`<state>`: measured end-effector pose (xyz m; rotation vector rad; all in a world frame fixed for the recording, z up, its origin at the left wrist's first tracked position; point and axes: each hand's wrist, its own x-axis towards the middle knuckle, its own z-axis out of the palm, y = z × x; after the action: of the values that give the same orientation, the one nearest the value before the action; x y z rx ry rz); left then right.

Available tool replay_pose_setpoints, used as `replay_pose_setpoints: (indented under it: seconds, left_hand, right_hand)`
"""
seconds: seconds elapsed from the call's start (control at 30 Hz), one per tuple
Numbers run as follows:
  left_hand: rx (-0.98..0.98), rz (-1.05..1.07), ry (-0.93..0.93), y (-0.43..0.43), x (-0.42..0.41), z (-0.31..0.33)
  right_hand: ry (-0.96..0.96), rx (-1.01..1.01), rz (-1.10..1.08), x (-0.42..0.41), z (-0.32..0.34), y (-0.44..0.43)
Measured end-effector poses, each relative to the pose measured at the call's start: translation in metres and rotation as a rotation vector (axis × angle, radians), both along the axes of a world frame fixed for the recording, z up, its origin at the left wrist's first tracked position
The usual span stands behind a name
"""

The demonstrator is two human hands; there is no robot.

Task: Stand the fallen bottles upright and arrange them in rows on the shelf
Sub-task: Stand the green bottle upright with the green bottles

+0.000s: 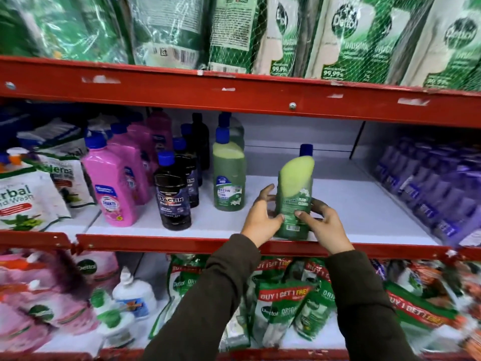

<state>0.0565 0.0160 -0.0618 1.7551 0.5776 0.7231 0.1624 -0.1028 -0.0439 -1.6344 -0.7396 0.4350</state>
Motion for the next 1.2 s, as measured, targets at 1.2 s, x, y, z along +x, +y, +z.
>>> replay_pose_setpoints:
  seconds: [1.2]
  left_hand:
    - [0.080, 0.079, -0.035, 0.055, -0.135, -0.015]
  right_hand:
    - [-0.009, 0.136, 0.365, -0.107, -0.022, 0.080]
